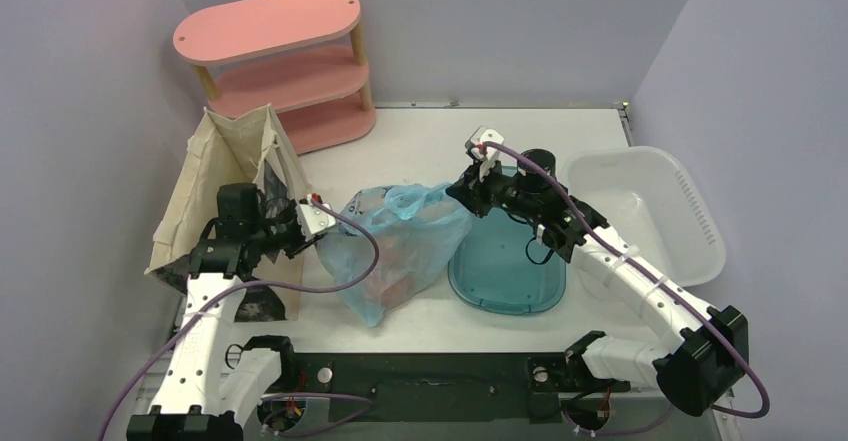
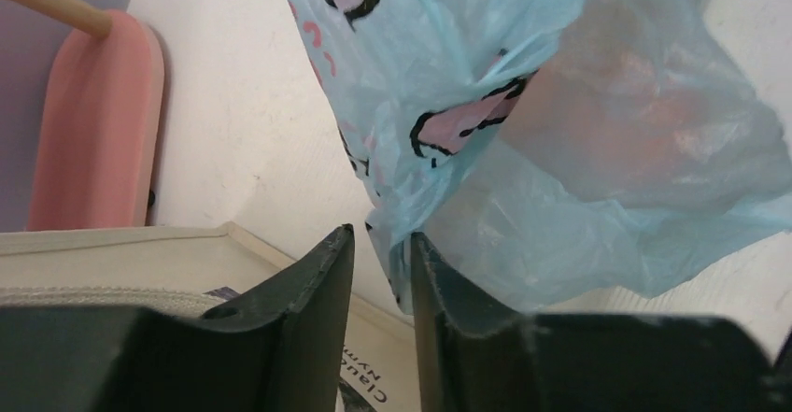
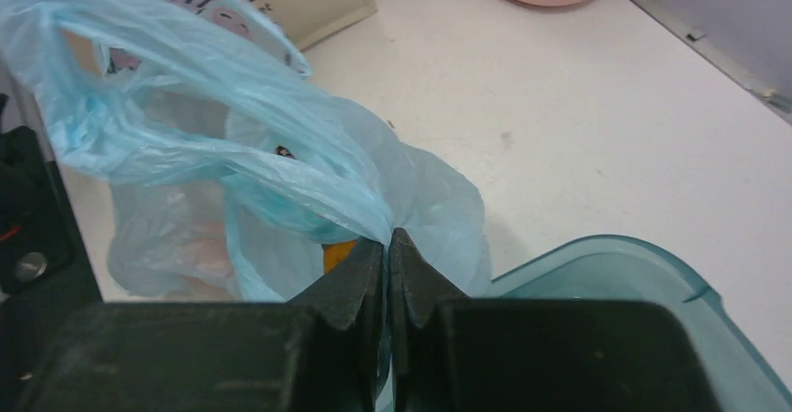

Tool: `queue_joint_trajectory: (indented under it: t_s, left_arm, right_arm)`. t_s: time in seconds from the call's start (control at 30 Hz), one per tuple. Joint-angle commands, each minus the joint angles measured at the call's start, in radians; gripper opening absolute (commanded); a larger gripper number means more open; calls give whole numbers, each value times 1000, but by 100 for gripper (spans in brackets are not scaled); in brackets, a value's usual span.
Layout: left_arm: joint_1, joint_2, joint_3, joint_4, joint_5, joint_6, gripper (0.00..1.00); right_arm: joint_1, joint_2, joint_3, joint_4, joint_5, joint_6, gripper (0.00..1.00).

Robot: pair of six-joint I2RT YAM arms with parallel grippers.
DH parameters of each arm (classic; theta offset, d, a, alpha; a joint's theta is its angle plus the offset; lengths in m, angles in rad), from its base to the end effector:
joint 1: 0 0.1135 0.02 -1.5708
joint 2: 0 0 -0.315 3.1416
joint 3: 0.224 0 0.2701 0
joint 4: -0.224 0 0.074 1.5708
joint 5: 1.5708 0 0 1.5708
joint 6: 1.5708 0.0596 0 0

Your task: Untie the knot of the grocery bags and take out the mixed food

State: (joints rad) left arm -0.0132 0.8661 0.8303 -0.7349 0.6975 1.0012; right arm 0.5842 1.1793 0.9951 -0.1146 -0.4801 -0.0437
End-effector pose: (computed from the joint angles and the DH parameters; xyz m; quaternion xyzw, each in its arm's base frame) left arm 0.1666 -0.0405 0.3206 0.5368 0.6920 -0.1036 0.4715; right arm 0.2275 0.1834 0.3781 -0.3756 0.6996 0.3384 0.5049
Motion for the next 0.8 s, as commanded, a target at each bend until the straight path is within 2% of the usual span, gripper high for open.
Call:
queue_joint_trajectory:
  t_s: [0.0,0.1,0.17,0.4,0.6,0.77]
  left_arm:
    - [-36,-3,152,-26,111,-96,34]
    - [-116,-19,229,-27,88,-169,42]
    - [-195,-32,271,-15,68,-216,43]
    - [-350,23,375,-31,17,-310,46]
    - [-420,81,334,49,-19,-385,46]
    - [-456,115,260,208,-105,-471,47]
  right_arm:
    - [20,11,44,80,-95,164,0]
    - [22,22,44,141,-105,235,0]
    - [23,30,44,173,-112,292,0]
    - [7,64,36,274,-144,510,0]
    - [-24,89,23,358,-160,649,0]
    - [-44,100,10,392,-177,710,0]
